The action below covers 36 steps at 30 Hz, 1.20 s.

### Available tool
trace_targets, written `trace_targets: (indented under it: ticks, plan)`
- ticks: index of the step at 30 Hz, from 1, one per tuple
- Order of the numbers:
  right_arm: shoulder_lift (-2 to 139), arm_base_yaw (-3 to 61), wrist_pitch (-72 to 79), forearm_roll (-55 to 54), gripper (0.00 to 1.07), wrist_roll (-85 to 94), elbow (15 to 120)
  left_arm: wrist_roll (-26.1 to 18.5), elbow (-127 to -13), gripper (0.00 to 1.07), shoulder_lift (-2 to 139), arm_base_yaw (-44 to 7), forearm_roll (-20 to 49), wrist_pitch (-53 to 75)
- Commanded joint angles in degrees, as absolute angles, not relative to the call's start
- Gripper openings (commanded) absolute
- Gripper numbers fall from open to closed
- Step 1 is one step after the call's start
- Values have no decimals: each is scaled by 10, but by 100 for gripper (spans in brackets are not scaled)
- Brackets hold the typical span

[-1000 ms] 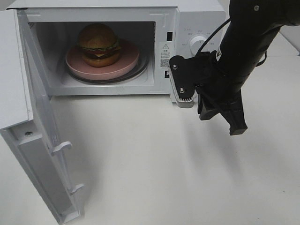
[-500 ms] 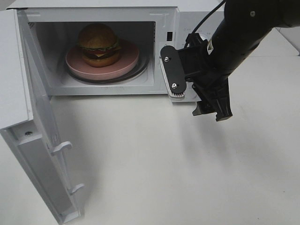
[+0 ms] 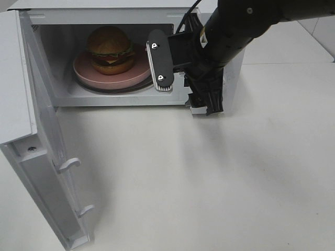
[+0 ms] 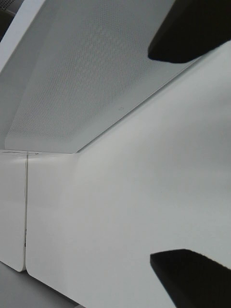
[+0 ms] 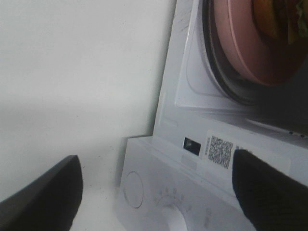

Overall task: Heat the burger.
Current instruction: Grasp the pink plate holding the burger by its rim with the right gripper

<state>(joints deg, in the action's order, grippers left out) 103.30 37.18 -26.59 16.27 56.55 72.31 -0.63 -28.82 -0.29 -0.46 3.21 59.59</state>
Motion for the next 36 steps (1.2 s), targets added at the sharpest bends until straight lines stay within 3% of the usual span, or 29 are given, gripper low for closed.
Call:
trace_targets:
  ticks: [1, 26, 36]
  plan:
    - [1045, 381, -259, 172, 83, 555, 740, -7, -286, 98, -14, -3, 36, 593]
    - [1156, 400, -184, 175, 80, 542, 827, -7, -286, 98, -14, -3, 36, 593]
    - [1230, 400, -182, 174, 79, 537, 914, -7, -286, 98, -14, -3, 36, 593]
